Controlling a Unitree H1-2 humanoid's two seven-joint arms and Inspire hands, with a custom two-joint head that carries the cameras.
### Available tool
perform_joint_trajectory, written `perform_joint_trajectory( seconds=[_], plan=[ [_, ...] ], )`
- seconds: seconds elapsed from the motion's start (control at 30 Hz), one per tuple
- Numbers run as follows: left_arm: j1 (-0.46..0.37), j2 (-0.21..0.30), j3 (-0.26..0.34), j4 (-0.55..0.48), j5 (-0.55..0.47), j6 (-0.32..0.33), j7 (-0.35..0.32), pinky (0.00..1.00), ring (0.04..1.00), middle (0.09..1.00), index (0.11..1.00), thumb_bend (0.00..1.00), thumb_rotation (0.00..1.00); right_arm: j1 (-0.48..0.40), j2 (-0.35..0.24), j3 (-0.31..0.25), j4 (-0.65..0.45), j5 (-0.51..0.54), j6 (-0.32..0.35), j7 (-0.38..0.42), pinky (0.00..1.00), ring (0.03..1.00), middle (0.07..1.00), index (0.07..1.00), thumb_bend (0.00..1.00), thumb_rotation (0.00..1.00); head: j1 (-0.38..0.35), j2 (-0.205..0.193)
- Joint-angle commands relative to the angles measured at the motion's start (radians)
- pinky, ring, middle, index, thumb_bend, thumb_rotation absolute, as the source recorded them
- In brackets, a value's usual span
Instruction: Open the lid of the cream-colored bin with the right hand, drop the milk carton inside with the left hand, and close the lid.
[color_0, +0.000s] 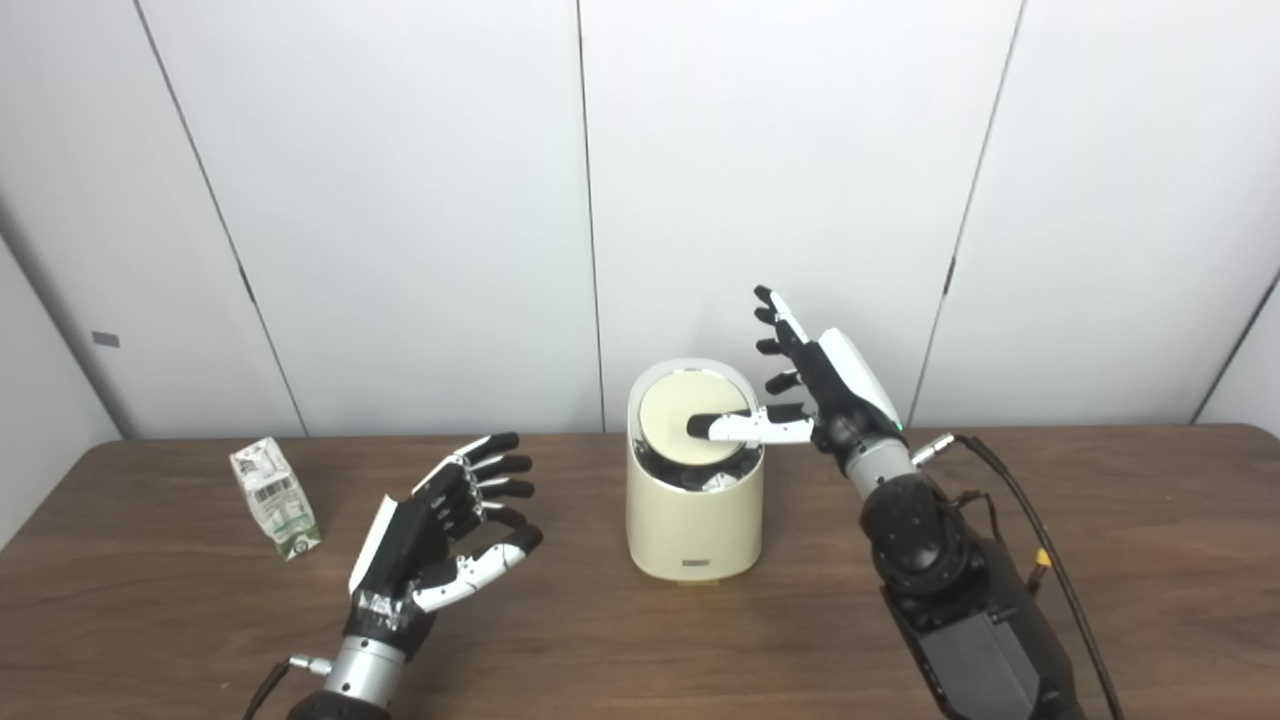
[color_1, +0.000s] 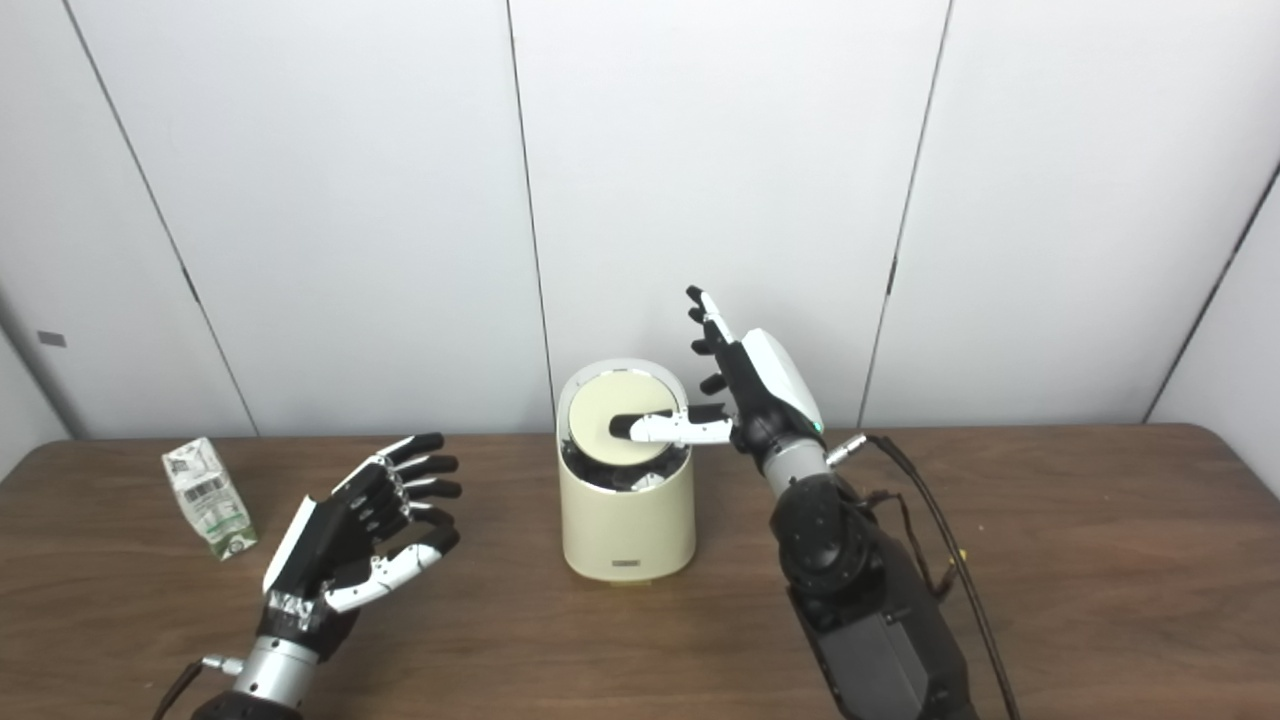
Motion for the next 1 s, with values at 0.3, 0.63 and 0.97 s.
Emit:
perform_joint_trajectory(
  seconds=[0.3, 0.63, 0.97],
  plan=[
    [-0.024, -0.007, 0.0, -0.037, -0.011, -0.037, 0.004, 0.59, 0.701, 0.761, 0.846, 0.64, 0.1, -0.057, -0.007, 0.015, -0.016, -0.044, -0.009, -0.011, 0.67, 0.866, 0.971, 1.0, 0.94, 0.29, 0.004, 0.001],
    [-0.021, -0.006, 0.0, -0.049, -0.002, -0.036, 0.009, 0.57, 0.692, 0.757, 0.841, 0.65, 0.13, -0.055, -0.033, 0.07, -0.042, -0.136, 0.019, 0.006, 0.64, 0.865, 0.98, 1.0, 0.89, 0.2, 0.006, 0.011],
    [-0.017, -0.005, -0.002, -0.058, -0.005, -0.029, 0.007, 0.58, 0.698, 0.761, 0.842, 0.64, 0.12, -0.066, -0.065, 0.184, -0.054, -0.341, 0.163, 0.178, 0.67, 0.865, 0.958, 0.947, 0.83, 0.12, 0.011, 0.016]
  ],
)
